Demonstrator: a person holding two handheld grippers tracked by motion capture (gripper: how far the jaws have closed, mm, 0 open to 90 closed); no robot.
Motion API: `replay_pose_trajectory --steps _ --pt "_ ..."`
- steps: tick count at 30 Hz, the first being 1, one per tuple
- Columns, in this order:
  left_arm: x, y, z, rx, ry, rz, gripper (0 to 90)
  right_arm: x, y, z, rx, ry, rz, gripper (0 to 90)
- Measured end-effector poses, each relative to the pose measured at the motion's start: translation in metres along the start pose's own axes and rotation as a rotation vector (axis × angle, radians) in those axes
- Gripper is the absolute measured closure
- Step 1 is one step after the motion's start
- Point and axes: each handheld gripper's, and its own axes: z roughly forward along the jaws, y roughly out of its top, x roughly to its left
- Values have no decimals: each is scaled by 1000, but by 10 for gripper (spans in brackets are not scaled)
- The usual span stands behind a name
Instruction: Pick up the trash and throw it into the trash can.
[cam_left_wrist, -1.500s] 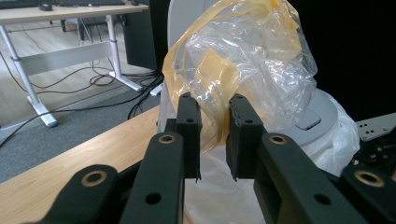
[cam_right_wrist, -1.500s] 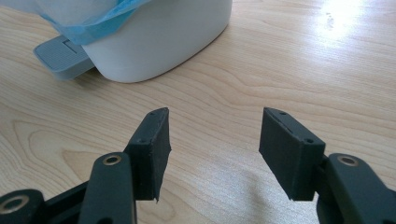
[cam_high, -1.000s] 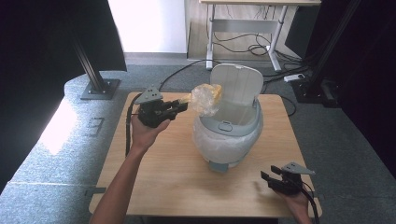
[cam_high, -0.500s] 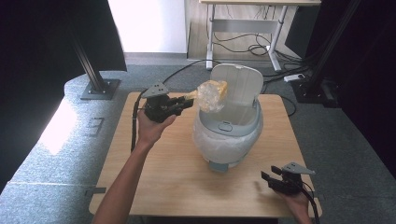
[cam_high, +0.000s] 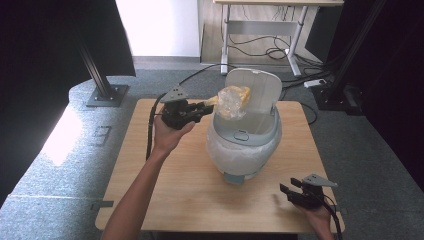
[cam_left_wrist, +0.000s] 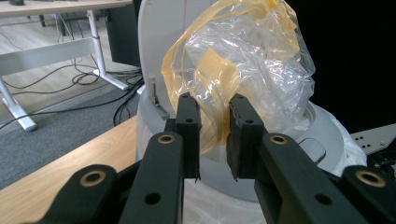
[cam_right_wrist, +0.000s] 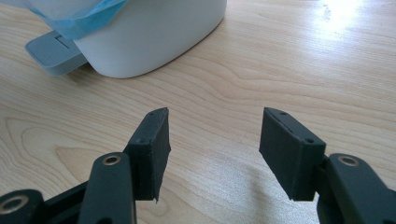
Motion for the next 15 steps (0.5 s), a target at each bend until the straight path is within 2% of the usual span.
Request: replay_pose_trajectory --steps 4,15 --pt "-3 3 6 9 -11 11 759 -1 -1 0 3 -1 2 422" --pt "-7 8 17 9 -29 11 757 -1 -1 0 8 -2 3 422"
